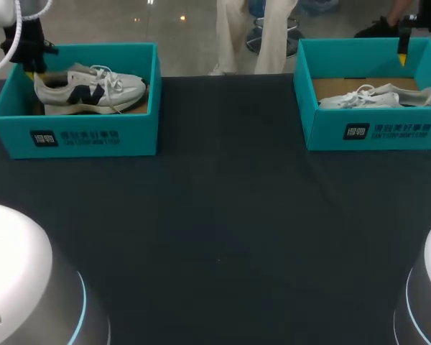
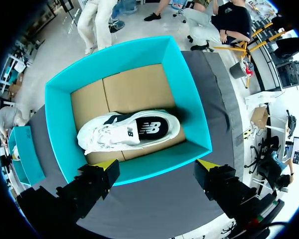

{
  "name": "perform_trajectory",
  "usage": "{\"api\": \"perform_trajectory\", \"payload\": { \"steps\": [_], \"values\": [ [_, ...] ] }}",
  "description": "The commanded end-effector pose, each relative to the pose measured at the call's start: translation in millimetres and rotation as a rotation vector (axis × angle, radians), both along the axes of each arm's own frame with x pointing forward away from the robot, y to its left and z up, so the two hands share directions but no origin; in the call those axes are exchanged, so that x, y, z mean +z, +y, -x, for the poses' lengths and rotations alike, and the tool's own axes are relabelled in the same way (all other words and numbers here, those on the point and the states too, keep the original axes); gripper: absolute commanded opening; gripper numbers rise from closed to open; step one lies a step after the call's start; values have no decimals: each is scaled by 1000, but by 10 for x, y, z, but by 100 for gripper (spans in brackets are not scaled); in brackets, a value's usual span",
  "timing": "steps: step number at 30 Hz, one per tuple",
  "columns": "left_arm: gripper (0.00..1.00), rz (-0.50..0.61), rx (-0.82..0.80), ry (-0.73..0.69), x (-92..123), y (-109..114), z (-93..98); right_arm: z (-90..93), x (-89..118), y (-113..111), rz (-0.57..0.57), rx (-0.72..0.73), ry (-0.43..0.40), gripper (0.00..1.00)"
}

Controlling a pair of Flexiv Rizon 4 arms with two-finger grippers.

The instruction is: Take the shoe out of the shoebox, open the shoe tongue, remove and reinsert the insole, then place the shoe into the shoebox

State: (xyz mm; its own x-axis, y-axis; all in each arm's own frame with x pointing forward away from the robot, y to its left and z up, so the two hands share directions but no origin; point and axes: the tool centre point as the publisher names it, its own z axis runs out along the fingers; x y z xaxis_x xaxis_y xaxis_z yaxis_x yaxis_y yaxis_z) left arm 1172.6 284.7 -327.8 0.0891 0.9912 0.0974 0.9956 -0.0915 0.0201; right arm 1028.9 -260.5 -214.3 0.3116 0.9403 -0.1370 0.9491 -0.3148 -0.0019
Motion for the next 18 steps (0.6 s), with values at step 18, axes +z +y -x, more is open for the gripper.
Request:
{"api": "perform_trajectory", "payload": {
  "steps": [18],
  "values": [
    [0, 116, -55, -68, 1731, -147, 647, -6, 1, 0, 0, -1, 1, 100]
  ]
}}
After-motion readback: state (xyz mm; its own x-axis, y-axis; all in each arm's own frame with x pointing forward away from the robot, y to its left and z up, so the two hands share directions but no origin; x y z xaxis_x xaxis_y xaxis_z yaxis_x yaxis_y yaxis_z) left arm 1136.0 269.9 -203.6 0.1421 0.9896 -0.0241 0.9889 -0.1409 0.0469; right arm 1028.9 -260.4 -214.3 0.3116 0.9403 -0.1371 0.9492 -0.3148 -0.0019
